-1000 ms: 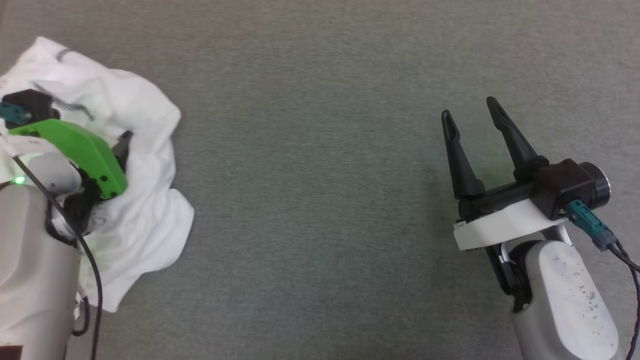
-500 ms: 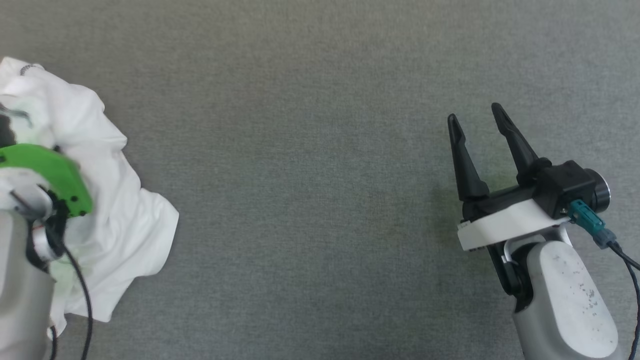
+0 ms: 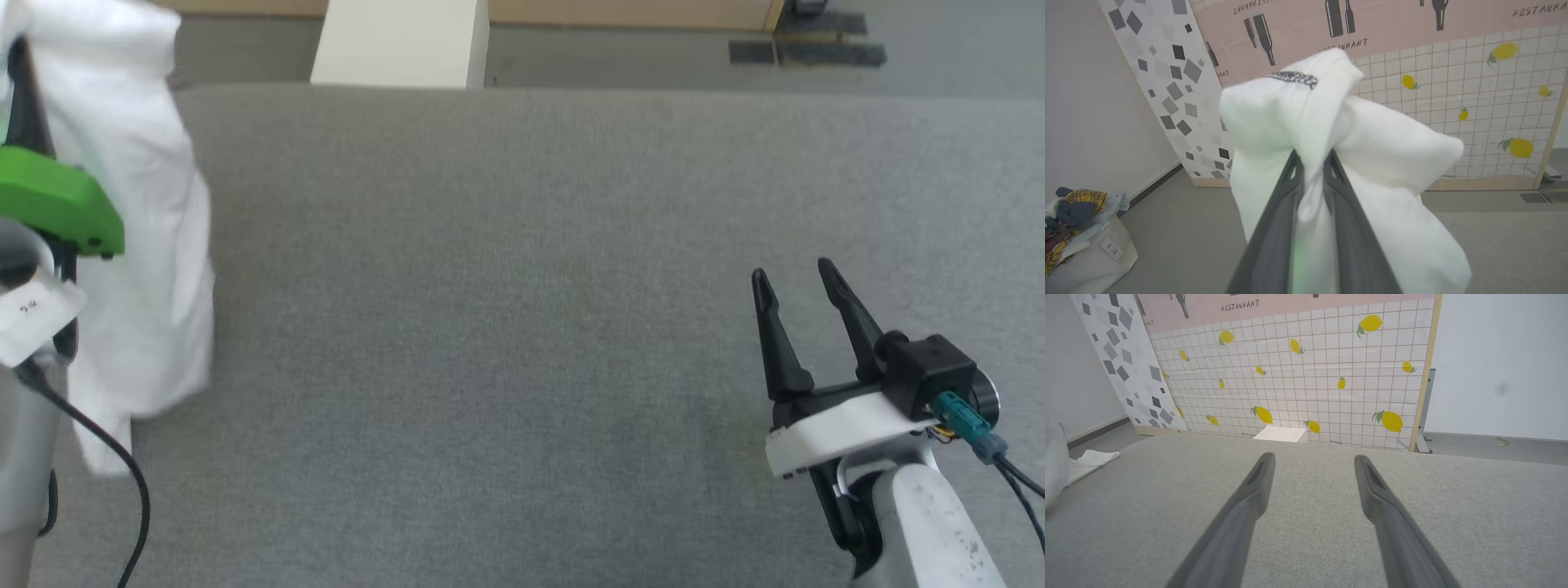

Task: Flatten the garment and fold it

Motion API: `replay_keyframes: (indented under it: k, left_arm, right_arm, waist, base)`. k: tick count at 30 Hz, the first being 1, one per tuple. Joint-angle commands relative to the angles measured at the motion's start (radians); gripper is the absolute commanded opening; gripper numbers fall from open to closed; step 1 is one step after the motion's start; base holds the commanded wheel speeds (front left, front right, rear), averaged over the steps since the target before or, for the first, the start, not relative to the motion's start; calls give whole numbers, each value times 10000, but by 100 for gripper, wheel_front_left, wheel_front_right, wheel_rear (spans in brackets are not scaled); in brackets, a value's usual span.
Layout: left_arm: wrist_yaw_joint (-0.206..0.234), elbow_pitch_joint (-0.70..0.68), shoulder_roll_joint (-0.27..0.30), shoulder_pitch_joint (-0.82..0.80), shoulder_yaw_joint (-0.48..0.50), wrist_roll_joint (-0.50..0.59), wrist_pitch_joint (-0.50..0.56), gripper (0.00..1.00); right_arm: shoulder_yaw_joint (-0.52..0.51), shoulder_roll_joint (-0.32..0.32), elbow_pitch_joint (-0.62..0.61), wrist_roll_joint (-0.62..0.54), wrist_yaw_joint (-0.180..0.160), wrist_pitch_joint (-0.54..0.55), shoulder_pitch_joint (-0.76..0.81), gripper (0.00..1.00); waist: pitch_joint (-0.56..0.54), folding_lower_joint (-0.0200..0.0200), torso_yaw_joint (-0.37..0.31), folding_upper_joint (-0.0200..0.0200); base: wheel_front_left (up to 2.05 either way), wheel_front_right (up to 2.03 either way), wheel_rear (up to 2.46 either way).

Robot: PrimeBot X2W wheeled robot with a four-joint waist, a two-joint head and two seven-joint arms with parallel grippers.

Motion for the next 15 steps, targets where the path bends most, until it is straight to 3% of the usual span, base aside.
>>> replay_keyframes:
  k: [1, 8, 15]
  left_arm:
    - [-44, -248, 1, -324, -100, 162, -31, 0]
    - [-293, -994, -554, -1489, -833, 216, 371, 0]
    - [-725, -955, -1626, -2907, -1728, 55, 487, 0]
  right_arm:
    - [-62, -3, -19, 87, -17, 39, 207, 100]
    - [-182, -3, -262, 144, -17, 217, 729, 100]
    - [-177, -3, -475, 69, -17, 440, 946, 100]
  waist:
    - [-1123, 1, -202, -1]
    - [-1628, 1, -1137, -1]
    - [-1727, 1, -2359, -1]
  base:
    - [0, 0, 0]
    - [0, 0, 0]
    - [0, 0, 0]
